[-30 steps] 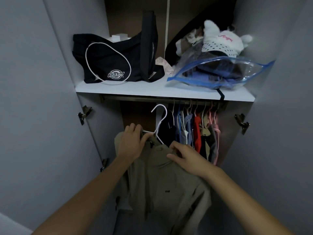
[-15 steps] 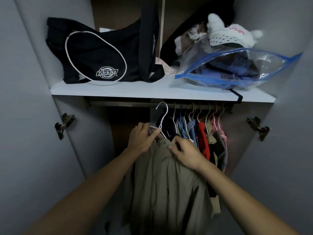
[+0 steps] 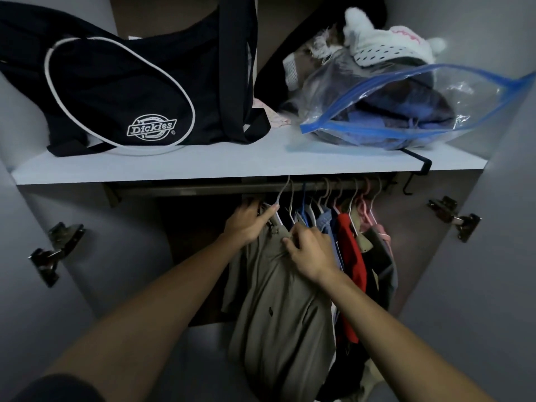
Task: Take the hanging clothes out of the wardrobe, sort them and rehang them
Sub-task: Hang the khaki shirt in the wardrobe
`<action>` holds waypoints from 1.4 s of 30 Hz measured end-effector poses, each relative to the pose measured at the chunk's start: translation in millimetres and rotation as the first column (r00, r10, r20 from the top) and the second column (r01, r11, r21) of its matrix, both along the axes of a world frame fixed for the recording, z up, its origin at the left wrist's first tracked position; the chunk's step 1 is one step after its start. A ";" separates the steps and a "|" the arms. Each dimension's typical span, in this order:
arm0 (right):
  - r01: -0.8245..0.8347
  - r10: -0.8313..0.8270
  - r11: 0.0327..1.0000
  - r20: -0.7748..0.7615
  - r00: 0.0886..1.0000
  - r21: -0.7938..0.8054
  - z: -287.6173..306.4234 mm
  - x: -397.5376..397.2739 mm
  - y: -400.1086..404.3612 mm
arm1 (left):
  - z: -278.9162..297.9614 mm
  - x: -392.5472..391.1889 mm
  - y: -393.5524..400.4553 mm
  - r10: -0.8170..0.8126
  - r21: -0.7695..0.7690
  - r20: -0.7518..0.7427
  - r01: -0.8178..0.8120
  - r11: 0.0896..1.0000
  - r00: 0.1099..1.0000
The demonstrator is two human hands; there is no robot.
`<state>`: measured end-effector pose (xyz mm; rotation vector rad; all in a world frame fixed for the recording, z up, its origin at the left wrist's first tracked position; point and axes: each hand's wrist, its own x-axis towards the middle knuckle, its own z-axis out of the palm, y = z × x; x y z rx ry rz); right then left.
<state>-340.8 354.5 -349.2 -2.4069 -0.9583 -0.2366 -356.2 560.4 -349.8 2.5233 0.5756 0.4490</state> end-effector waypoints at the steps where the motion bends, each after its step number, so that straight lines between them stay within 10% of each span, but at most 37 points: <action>1: 0.013 -0.013 1.000 0.012 1.000 -0.004 -2.3 2.2 1.6 | -2.0 4.2 2.3 -0.004 -0.002 -0.010 0.004 1.000 1.000; 26: 0.120 -0.046 0.951 0.251 0.967 -0.285 -28.6 22.7 23.1 | -38.6 44.2 28.5 -0.088 -0.125 -0.189 0.065 0.990 0.978; 42: -0.003 0.037 0.991 0.259 0.965 -0.132 -68.1 11.6 1.3 | -31.2 53.5 4.9 0.028 0.083 -0.290 -0.004 0.997 0.957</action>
